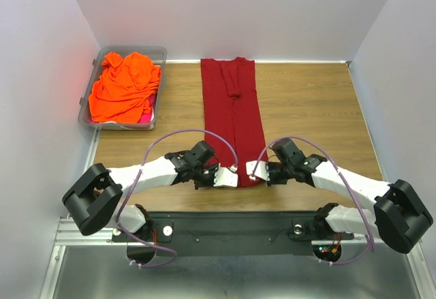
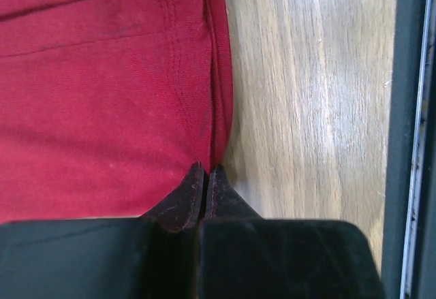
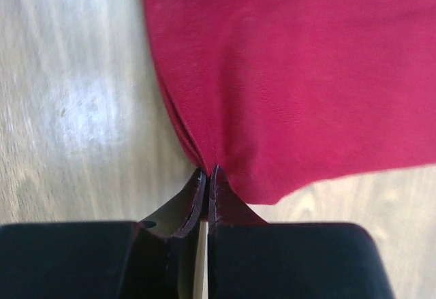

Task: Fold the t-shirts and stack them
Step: Fold the tshirt

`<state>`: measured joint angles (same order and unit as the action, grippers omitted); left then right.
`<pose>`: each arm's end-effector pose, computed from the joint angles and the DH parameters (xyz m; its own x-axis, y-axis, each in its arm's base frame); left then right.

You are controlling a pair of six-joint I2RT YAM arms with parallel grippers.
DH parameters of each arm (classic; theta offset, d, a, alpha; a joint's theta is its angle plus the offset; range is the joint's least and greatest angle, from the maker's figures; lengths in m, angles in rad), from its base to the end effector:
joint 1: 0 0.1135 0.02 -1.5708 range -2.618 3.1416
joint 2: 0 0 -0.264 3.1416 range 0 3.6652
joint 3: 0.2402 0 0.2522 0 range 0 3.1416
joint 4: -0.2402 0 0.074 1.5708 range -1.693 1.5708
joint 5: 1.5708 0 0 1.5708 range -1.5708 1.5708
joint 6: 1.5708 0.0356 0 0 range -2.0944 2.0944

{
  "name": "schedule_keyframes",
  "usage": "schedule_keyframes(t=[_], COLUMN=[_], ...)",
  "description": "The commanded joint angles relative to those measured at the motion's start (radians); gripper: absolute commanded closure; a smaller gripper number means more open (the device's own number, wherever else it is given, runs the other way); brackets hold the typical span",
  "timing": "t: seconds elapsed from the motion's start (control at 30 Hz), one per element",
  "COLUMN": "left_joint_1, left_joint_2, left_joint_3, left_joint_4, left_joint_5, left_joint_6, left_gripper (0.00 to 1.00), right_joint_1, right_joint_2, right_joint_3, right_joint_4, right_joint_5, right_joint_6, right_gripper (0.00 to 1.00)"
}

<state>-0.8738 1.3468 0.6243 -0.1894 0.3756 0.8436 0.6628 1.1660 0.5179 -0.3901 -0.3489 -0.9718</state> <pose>0.1507 -0.2004 0.1692 0.3032 0.7205 -0.6237 0.9492 -0.1704 0.2646 0.1518 0.1339 0.1635 0.2077 -0.8225 -0.5295 -0.9640 -0.0804 -0.2533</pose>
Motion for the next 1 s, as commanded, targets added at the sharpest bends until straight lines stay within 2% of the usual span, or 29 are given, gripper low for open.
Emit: schedule_keyframes(t=[0.0, 0.13, 0.27, 0.37, 0.47, 0.63, 0.67, 0.73, 0.97], left_joint_1=[0.009, -0.001, -0.054, -0.079, -0.071, -0.002, 0.046, 0.116, 0.225], left_joint_2=[-0.073, -0.124, -0.185, -0.215, -0.216, -0.206, -0.183, -0.138, -0.040], left_joint_3=[0.083, 0.089, 0.077, 0.086, 0.133, 0.189, 0.212, 0.238, 0.301], left_joint_4=[-0.114, -0.191, -0.242, -0.284, -0.329, -0.337, -0.341, -0.344, -0.271], left_joint_5=[0.026, 0.077, 0.114, 0.176, 0.198, 0.187, 0.192, 0.198, 0.171], left_joint_6=[0.018, 0.054, 0.043, -0.004, -0.018, 0.012, 0.040, 0.098, 0.190], left_gripper=[1.00, 1.00, 1.00, 1.00, 1.00, 1.00, 1.00, 1.00, 1.00], right_joint_1=[0.004, 0.021, 0.076, 0.159, 0.164, 0.159, 0.147, 0.118, 0.008], right_joint_2=[-0.038, -0.087, -0.170, -0.221, -0.239, -0.209, -0.201, -0.165, -0.014], right_joint_3=[0.099, 0.140, 0.134, 0.145, 0.189, 0.223, 0.232, 0.246, 0.298], right_joint_4=[-0.079, -0.176, -0.289, -0.326, -0.329, -0.283, -0.255, -0.213, -0.109], right_joint_5=[0.016, -0.021, -0.019, -0.018, -0.004, 0.113, 0.122, 0.107, 0.036], right_joint_6=[0.067, 0.062, 0.084, 0.171, 0.223, 0.183, 0.177, 0.163, 0.111], right_gripper=[0.99, 0.99, 0.99, 0.99, 1.00, 0.99, 0.99, 0.99, 1.00])
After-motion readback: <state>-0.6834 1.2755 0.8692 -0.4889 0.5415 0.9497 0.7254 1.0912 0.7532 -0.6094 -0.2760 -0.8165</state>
